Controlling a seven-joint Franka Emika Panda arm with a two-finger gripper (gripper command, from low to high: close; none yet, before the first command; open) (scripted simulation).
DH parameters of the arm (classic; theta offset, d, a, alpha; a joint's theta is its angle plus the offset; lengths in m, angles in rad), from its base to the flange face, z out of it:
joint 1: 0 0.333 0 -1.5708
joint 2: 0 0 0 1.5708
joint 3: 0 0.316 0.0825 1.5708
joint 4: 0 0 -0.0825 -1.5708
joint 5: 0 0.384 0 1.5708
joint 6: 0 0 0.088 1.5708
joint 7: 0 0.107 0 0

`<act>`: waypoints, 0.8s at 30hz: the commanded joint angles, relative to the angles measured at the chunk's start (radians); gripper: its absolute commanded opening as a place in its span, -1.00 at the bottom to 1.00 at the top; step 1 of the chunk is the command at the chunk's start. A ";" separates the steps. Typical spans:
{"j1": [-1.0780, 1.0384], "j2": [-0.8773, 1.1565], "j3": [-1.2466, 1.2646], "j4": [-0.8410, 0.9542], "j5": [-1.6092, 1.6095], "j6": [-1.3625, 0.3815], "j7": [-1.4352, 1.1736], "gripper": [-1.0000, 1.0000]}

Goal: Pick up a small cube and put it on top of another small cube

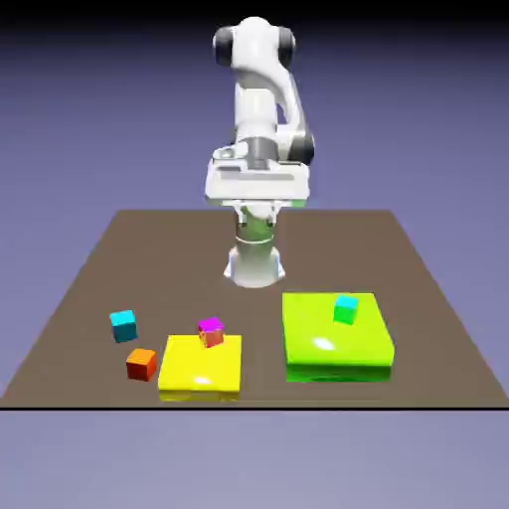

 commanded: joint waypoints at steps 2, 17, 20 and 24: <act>-0.009 0.073 -0.039 0.046 0.058 -0.063 0.035 0.00; -0.078 0.616 -0.327 0.394 0.492 -0.531 0.301 0.00; -0.092 0.725 -0.385 0.463 0.578 -0.625 0.354 0.00; -0.110 0.870 -0.462 0.556 0.694 -0.750 0.424 0.00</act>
